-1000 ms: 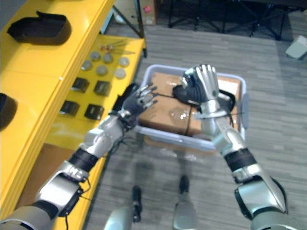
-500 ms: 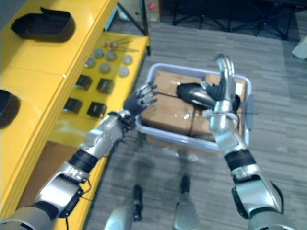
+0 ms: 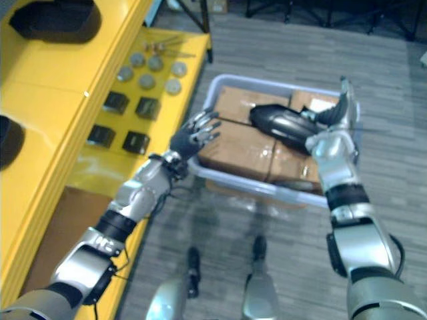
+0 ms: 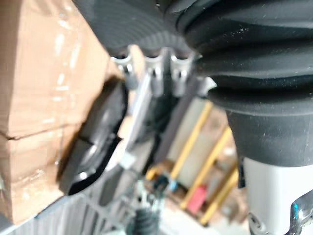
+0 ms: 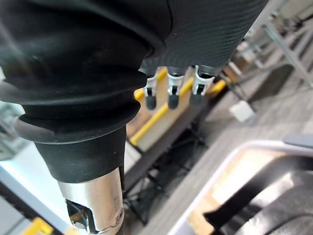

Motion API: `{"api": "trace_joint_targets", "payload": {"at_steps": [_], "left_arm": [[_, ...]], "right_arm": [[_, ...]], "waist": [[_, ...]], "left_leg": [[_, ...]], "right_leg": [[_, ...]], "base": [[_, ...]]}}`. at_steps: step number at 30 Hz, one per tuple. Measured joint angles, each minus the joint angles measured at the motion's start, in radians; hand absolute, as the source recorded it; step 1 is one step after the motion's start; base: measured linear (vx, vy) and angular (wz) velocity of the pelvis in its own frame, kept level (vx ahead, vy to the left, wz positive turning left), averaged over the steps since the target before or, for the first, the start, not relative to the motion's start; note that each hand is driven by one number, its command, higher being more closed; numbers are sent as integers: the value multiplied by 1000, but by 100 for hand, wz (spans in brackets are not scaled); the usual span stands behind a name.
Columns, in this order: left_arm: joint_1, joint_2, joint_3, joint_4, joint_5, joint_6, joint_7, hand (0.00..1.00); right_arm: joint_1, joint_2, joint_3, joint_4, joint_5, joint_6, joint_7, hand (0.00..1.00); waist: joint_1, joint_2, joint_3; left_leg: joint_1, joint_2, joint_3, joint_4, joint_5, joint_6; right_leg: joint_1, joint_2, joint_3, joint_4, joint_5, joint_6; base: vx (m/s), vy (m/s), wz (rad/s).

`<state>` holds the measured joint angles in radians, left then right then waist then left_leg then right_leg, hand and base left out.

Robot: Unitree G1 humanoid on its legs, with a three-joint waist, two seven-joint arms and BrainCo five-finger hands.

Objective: Walk over and take plastic housings, then place them on the shelf

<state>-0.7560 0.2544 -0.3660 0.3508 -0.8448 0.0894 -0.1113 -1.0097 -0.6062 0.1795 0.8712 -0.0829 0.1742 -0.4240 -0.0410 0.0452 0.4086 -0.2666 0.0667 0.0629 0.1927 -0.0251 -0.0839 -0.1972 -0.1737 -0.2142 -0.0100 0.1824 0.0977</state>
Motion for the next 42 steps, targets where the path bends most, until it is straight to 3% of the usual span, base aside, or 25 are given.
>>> {"api": "trace_joint_targets", "payload": {"at_steps": [5, 11, 13, 19, 23, 29, 33, 38, 40, 42], "left_arm": [[-6, -3, -1, -10, 0, -36, 1, 0], [27, -47, -3, -97, 26, -67, 2, 0], [54, -58, -4, -114, 67, -78, 4, 0], [117, -72, -5, -221, 70, -128, 23, 0], [193, -106, -1, -266, 79, -144, 32, 0], [277, -119, 13, -292, 79, -192, 35, 0], [274, -137, 42, -333, 79, -222, -26, 0], [242, -147, 41, -338, 79, -218, -67, 0], [222, -143, 44, -338, 78, -213, -67, 0], [208, -141, 51, -338, 78, -195, -67, 0]], "right_arm": [[-48, -22, 0, 72, 1, 53, 16, 0], [-109, -57, -44, 127, 17, 163, -2, 0], [-110, -72, -70, 127, 33, 209, -26, 0], [-109, -95, -181, 120, 43, 291, -133, 0], [-64, -105, -240, 65, 69, 294, -131, 0], [36, -102, -240, 22, 112, 295, 43, 0], [79, -97, -284, 23, 129, 284, 122, 0], [91, -106, -321, 22, 127, 282, 262, 0], [96, -106, -346, 25, 127, 280, 319, 0], [104, -105, -346, 37, 128, 243, 391, 0]], "waist": [[22, 9, 10], [58, 24, 20], [62, 40, 30], [91, 51, 45], [113, 52, 45], [126, 52, 45], [136, 52, 45], [130, 50, 46], [132, 35, 55], [132, 19, 62]], "left_leg": [[-54, -2, -27, 29, -1, 0], [-146, -9, -58, 70, 0, 3], [-175, -12, -79, 88, -2, 5], [-226, -12, -81, 78, 22, 4], [-234, -16, -77, 62, 31, 2], [-238, -16, -79, 70, 29, -1], [-240, -16, -80, 87, 23, -6], [-259, 17, -42, 114, 16, -3], [-260, 27, -24, 125, 18, -3], [-261, 28, -25, 130, 18, -2]], "right_leg": [[-37, -2, -21, 26, -2, 2], [-115, -14, -37, 81, -21, 3], [-139, -22, -60, 126, -47, 1], [-209, -44, -80, 193, -79, -3], [-240, -58, -82, 229, -101, 0], [-275, -77, -87, 323, -157, -5], [-276, -83, -91, 347, -175, -9], [-276, -84, -112, 369, -188, -10], [-275, -83, -115, 376, -190, -12], [-274, -83, -115, 378, -190, -12]], "base": [[-20, 7, 15], [-58, 7, 16], [-43, 6, 22], [-8, 3, 15], [39, 0, 6], [38, -20, 9], [-9, 1, 1], [-41, -10, 8], [-7, -7, 4], [0, 0, 0]]}}
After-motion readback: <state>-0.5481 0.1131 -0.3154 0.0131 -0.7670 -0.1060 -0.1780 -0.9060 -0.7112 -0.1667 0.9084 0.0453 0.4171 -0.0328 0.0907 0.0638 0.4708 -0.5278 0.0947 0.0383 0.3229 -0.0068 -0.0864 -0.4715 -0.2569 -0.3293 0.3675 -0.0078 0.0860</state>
